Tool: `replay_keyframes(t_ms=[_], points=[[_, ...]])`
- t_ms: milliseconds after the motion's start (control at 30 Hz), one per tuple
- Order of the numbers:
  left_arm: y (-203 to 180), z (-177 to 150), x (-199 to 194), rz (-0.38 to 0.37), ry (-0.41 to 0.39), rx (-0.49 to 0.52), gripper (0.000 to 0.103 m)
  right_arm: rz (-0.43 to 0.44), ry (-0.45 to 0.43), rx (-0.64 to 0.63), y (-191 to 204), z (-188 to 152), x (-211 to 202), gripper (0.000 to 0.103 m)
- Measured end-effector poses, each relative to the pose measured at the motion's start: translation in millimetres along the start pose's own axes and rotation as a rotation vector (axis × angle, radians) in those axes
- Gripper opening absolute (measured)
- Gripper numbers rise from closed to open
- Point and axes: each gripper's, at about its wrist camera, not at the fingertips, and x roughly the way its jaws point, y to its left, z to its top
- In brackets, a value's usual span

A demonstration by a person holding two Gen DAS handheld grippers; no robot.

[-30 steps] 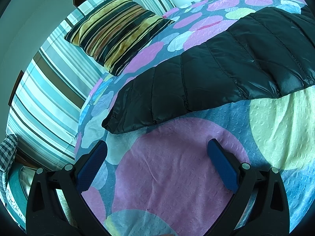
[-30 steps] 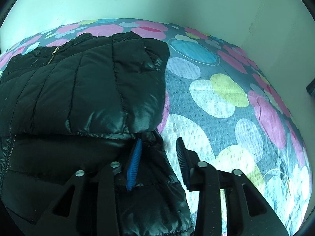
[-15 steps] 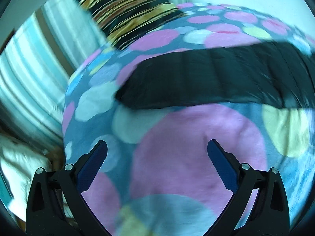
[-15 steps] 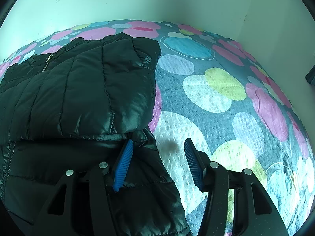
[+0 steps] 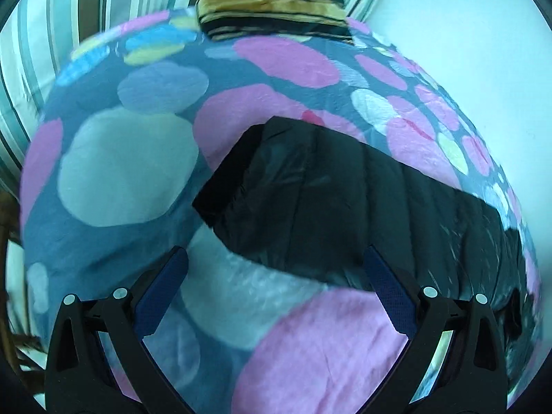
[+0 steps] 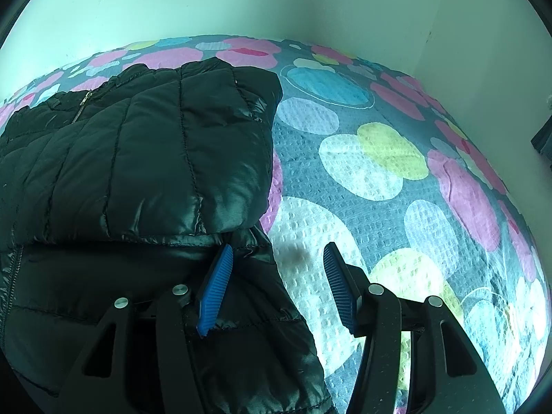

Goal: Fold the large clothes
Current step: 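Grasp the other black sleeve cuff with the left gripper, then fold the sleeve across the jacket body and release with the left gripper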

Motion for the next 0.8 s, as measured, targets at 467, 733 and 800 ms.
replay_keyframes(t_ms=[467, 733, 800], points=[[25.3, 29.1, 11.7, -0.119, -0.003, -0.135, 0.051, -0.016, -0.006, -0.011, 2.9, -0.4, -1.7, 0.055], [20.2, 28.4, 2.0, -0.106, -0.028, -0.091, 0.012, -0.021, -0.008, -0.013, 3.0, 0.5, -2.6, 0.055], [13.0, 28.6, -6.9, -0.1, -0.046, -0.067, 0.011, -0.021, -0.008, -0.013, 3.4, 0.3, -2.8, 0.055]])
